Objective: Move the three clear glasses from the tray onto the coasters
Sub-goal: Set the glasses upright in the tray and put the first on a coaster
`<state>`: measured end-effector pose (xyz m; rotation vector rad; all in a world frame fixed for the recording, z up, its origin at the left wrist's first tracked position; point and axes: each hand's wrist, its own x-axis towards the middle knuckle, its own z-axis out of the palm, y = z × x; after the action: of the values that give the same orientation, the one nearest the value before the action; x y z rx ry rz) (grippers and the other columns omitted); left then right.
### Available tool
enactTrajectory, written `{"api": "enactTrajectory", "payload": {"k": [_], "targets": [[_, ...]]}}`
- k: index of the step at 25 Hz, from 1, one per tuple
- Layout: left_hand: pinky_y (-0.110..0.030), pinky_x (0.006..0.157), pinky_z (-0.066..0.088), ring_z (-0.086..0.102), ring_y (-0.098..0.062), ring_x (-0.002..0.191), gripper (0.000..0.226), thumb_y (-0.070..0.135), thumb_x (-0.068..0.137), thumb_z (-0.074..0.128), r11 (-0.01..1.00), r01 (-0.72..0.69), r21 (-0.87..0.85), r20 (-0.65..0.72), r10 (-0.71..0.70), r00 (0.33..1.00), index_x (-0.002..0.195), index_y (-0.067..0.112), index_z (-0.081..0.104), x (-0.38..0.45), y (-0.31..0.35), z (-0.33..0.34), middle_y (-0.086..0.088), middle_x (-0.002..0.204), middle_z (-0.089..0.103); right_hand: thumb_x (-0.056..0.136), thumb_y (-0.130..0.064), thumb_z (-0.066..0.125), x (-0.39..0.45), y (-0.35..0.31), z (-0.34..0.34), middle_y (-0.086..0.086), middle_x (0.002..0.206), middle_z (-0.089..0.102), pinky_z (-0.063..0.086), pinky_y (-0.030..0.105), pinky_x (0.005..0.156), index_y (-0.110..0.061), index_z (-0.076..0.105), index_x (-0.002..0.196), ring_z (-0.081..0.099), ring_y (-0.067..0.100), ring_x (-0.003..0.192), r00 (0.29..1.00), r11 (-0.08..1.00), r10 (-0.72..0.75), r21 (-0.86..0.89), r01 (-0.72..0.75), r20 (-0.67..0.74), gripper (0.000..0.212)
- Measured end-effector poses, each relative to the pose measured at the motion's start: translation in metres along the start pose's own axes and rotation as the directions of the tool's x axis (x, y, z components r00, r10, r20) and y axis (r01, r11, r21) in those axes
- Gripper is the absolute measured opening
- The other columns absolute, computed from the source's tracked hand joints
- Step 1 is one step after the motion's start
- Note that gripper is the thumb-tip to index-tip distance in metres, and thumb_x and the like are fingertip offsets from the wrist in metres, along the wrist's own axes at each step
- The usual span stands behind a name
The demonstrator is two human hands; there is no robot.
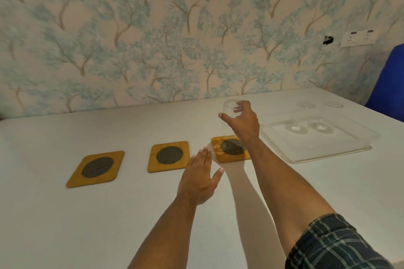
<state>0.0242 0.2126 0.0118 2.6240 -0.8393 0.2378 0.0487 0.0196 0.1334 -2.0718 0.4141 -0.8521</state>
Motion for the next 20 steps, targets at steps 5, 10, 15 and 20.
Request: {"api": "enactTrajectory", "payload": {"k": [5, 10, 15, 20], "targets": [[-0.031, 0.123, -0.007, -0.007, -0.011, 0.156, 0.088, 0.076, 0.093, 0.005, 0.990, 0.127, 0.066, -0.060, -0.123, 0.991, 0.163, 0.022, -0.002, -0.036, -0.059, -0.031, 0.004, 0.172, -0.002, 0.065, -0.068, 0.077, -0.031, -0.038, 0.052, -0.012, 0.108, 0.063, 0.053, 0.040, 0.084, -0.028, 0.047, 0.125, 0.065, 0.017, 0.096, 0.991, 0.998, -0.044, 0.048, 0.038, 0.124, 0.077], [-0.026, 0.118, -0.012, -0.006, -0.010, 0.156, 0.091, 0.077, 0.092, 0.001, 0.964, 0.234, 0.129, -0.089, -0.224, 0.971, 0.163, 0.021, 0.000, -0.073, -0.110, -0.065, 0.003, 0.171, -0.002, 0.066, -0.066, 0.076, -0.062, -0.074, 0.102, -0.013, 0.106, 0.061, 0.051, 0.037, 0.082, -0.030, 0.046, 0.123, 0.064, 0.016, 0.095, 0.966, 0.993, -0.095, 0.096, 0.073, 0.240, 0.074], [-0.029, 0.122, -0.008, -0.006, -0.014, 0.156, 0.087, 0.072, 0.097, 0.011, 0.913, 0.371, 0.168, -0.094, -0.360, 0.928, 0.163, 0.017, 0.000, -0.113, -0.153, -0.096, 0.000, 0.171, -0.003, 0.068, -0.064, 0.076, -0.096, -0.108, 0.151, -0.014, 0.111, 0.057, 0.050, 0.037, 0.083, -0.030, 0.044, 0.127, 0.063, 0.017, 0.101, 0.913, 0.983, -0.155, 0.152, 0.104, 0.377, 0.075], [-0.034, 0.125, 0.000, -0.002, -0.018, 0.157, 0.084, 0.067, 0.100, 0.019, 0.847, 0.506, 0.165, -0.129, -0.490, 0.862, 0.162, 0.013, 0.001, -0.149, -0.189, -0.124, -0.003, 0.171, -0.001, 0.069, -0.062, 0.078, -0.127, -0.141, 0.193, -0.010, 0.117, 0.059, 0.052, 0.042, 0.088, -0.027, 0.043, 0.131, 0.063, 0.020, 0.104, 0.865, 0.970, -0.211, 0.210, 0.126, 0.456, 0.079]]}}
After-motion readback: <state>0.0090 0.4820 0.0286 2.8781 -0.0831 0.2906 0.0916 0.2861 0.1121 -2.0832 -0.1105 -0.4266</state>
